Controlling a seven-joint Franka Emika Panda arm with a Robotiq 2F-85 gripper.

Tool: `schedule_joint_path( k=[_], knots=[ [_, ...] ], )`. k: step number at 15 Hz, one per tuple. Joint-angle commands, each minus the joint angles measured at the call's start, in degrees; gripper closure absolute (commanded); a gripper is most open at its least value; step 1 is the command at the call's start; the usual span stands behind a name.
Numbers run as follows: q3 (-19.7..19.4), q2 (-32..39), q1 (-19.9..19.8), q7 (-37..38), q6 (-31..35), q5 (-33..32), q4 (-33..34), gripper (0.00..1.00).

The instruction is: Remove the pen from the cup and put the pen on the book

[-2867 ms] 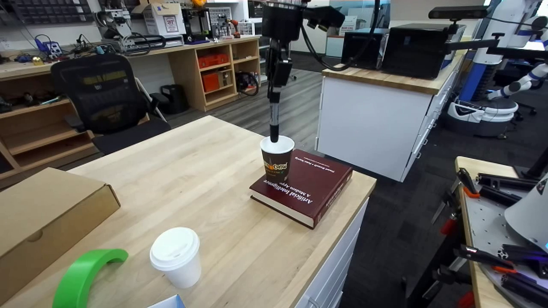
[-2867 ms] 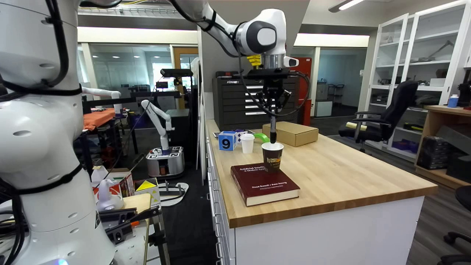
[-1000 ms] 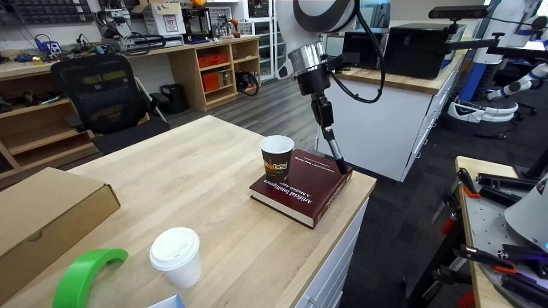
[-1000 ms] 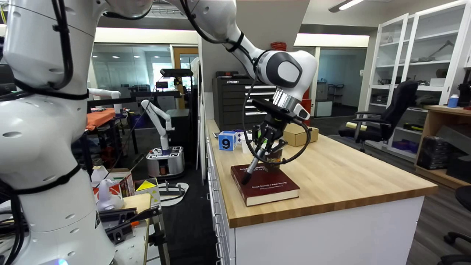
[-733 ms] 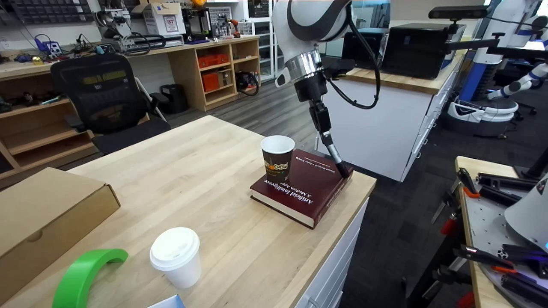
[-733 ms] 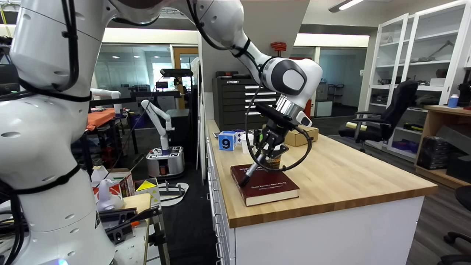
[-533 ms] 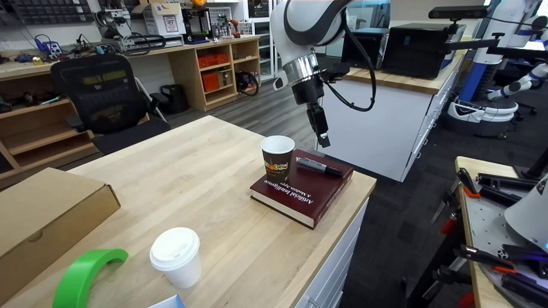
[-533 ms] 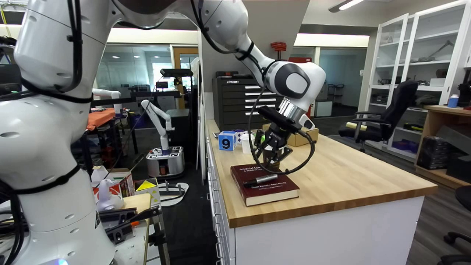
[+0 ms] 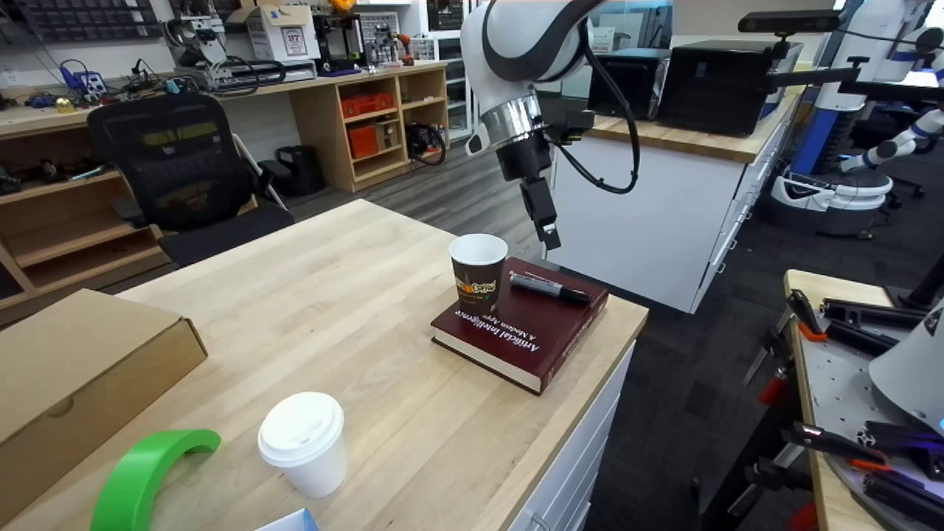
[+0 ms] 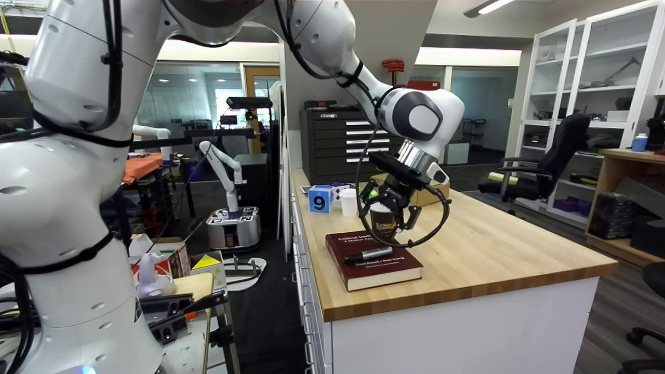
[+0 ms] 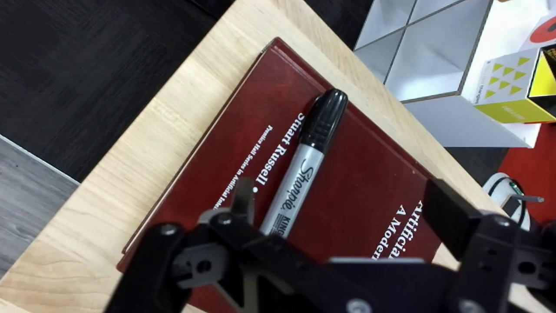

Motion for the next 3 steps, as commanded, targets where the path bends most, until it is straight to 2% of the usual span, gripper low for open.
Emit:
schedule_joint_path(
  k=[1, 3],
  knots=[
    [0.79, 0.12, -0.66, 0.25, -0.1, -0.33, 0.12, 0.0],
    [0.82, 0.18, -0.65, 0.25, -0.1, -0.33, 0.12, 0.0]
  ],
)
